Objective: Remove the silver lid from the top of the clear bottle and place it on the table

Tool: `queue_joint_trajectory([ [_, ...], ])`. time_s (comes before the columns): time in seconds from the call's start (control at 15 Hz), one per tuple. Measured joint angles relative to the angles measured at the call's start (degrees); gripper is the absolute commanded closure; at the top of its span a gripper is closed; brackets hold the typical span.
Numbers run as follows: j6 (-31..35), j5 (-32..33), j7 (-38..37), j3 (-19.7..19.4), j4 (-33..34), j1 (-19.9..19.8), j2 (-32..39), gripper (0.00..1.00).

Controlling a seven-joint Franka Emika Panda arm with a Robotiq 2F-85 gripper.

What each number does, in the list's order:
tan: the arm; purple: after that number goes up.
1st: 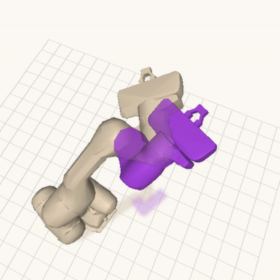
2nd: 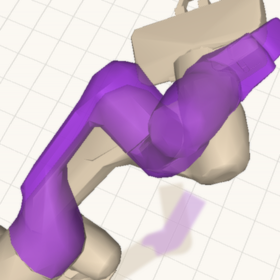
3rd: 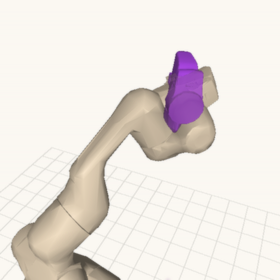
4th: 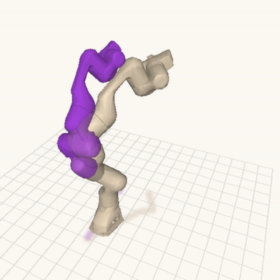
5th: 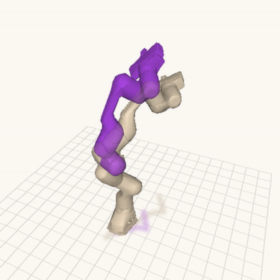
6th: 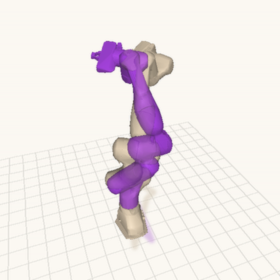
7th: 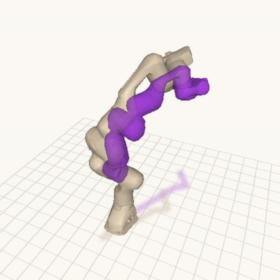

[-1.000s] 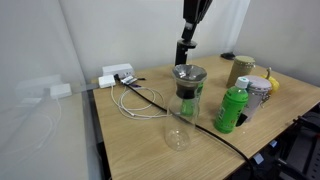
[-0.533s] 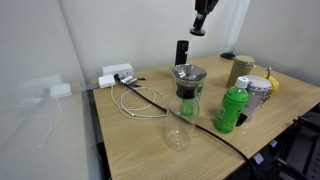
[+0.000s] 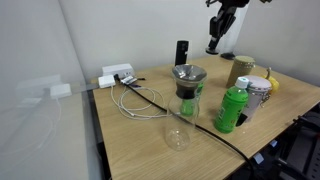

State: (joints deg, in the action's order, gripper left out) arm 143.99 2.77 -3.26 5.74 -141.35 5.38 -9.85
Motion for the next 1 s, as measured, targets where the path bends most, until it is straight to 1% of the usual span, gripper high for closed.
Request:
queue_joint_trajectory([
  [0.27, 2.7, -2.5, 0.2, -2.2, -3.2, -0.2, 2.4, 0.99],
  [0.4, 4.8, -4.1, 1.5, -3.1, -4.2, -0.3, 4.0, 0.99],
  [0.67, 7.3, -9.2, 8.1, -4.8, -4.7, -0.6, 8.9, 0.99],
  [0.87, 8.3, -10.9, 12.7, -5.9, -4.1, -2.2, 12.0, 0.99],
  [0.93, 8.3, -11.3, 14.2, -6.1, -3.9, -2.9, 12.8, 0.94],
  [1.0, 8.3, -11.3, 14.5, -6.1, -3.8, -3.2, 13.2, 0.94],
])
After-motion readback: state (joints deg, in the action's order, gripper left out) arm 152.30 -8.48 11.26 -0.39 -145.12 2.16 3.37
